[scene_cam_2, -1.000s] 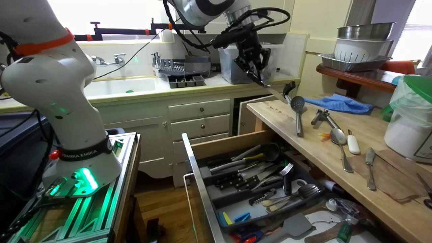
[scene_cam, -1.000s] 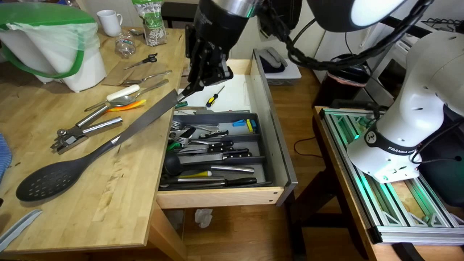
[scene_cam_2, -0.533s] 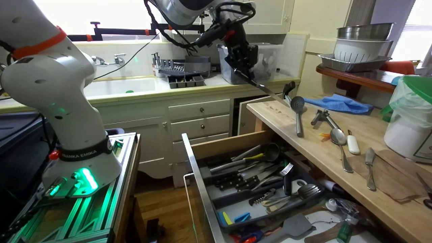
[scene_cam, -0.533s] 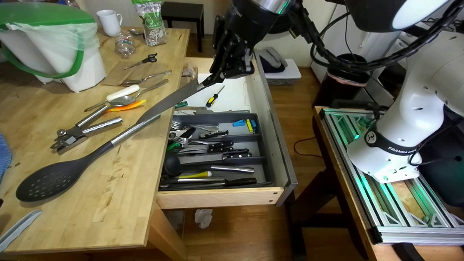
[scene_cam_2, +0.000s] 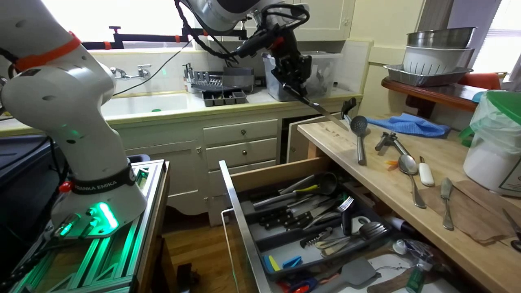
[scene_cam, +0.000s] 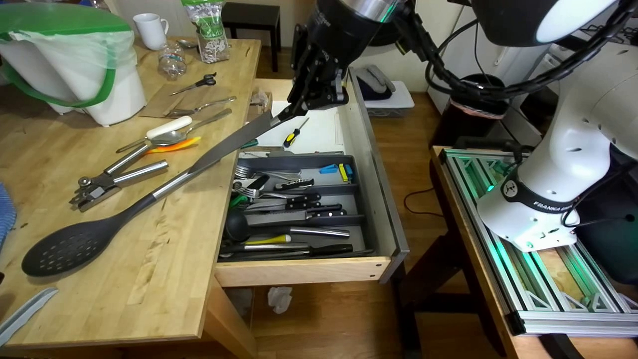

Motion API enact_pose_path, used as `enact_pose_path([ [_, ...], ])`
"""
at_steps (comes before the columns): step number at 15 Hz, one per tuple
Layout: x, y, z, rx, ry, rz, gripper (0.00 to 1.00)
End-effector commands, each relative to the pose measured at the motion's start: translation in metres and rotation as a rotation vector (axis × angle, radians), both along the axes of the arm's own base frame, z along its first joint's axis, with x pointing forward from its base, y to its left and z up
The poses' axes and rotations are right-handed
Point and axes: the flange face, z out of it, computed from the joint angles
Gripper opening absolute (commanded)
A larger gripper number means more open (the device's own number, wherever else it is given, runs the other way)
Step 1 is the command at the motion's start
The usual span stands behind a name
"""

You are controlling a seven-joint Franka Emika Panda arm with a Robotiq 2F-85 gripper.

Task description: Put the knife inside the drawer

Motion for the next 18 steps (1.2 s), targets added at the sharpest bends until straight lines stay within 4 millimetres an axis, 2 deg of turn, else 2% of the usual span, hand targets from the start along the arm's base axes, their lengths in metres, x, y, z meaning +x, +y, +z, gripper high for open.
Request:
enact_pose_path([
  [1,-0.005,-0.002,-0.001,-0.01,-0.011,-0.027,0.06],
  [6,-0.027,-0.002,-0.002,-0.03,-0.044,-0.083,0.06],
  [13,-0.059,0.011,-0.006,-0.042,-0.073,-0.102,0.06],
  [18,-0.08,0.002,-0.017,-0.041,-0.076,-0.123,0.06],
])
